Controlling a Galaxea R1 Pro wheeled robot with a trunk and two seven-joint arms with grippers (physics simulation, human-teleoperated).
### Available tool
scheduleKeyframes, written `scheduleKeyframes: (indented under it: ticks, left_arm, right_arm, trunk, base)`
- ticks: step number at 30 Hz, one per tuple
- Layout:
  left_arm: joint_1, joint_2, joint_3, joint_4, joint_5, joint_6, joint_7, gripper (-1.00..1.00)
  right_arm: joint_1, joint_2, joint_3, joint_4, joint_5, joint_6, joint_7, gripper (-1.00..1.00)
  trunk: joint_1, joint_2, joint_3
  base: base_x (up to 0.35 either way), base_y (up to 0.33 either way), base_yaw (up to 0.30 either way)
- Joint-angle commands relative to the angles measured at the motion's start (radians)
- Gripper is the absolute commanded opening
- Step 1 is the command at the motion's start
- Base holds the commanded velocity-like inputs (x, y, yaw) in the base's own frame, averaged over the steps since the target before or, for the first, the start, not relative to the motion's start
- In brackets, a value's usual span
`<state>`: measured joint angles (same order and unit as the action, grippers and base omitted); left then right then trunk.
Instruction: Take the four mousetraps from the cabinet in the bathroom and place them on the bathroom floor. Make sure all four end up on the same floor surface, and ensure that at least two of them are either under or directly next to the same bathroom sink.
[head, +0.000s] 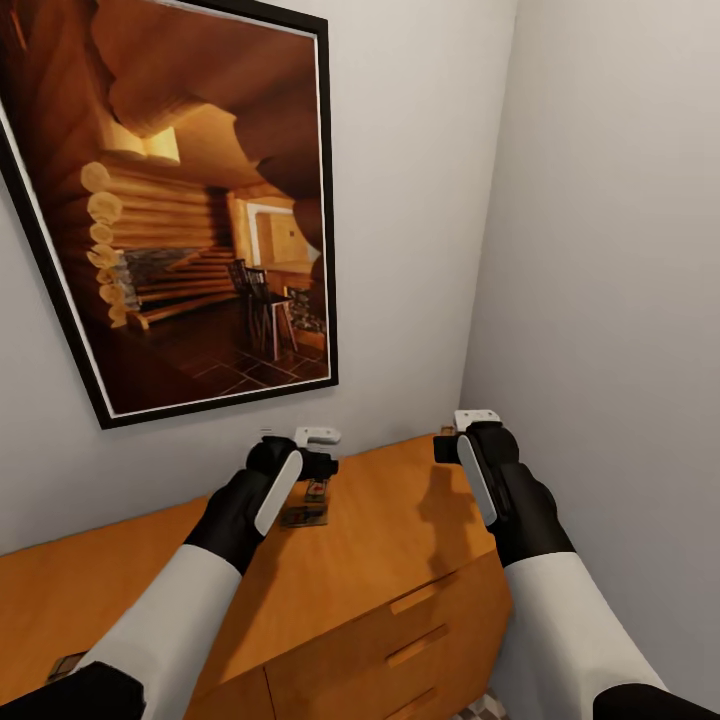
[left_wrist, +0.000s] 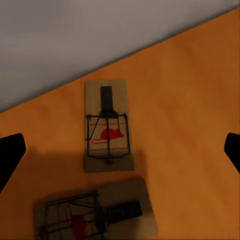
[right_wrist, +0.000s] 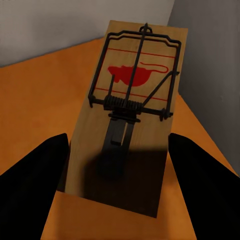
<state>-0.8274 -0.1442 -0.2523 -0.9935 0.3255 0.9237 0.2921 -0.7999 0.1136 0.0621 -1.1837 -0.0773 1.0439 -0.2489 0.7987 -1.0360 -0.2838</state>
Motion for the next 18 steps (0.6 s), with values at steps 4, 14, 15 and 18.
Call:
scheduleKeyframes:
  ticks: [4,14,15,18]
  left_arm:
    - [-0.001,0.0,-0.004,0.056,0.01,-0.051,0.01,1.0]
    - [-0.001,-0.003,-0.004,0.076,0.008,-0.08,0.019,1.0]
    - [-0.001,-0.003,-0.004,0.076,0.008,-0.081,0.025,1.0]
    - [-0.001,-0.004,-0.004,0.073,0.009,-0.083,0.069,1.0]
  right_arm:
    - [-0.001,0.0,0.001,-0.001,-0.009,0.003,-0.008,-1.0]
    - [-0.001,0.0,0.002,0.001,-0.009,0.003,-0.008,-1.0]
    - [-0.001,0.0,0.002,0.001,-0.009,0.003,-0.008,-1.0]
    - [-0.001,0.001,0.003,0.002,-0.009,0.003,-0.008,-1.0]
  trunk:
    - [0.0,-0.001,-0.001]
    - [0.0,-0.001,-0.001]
    - [0.0,-0.001,-0.001]
    - [0.0,-0.001,-0.001]
  base:
    - [0.0,0.0,0.0]
    - [0.0,0.0,0.0]
    - [0.0,0.0,0.0]
    - [0.0,0.0,0.0]
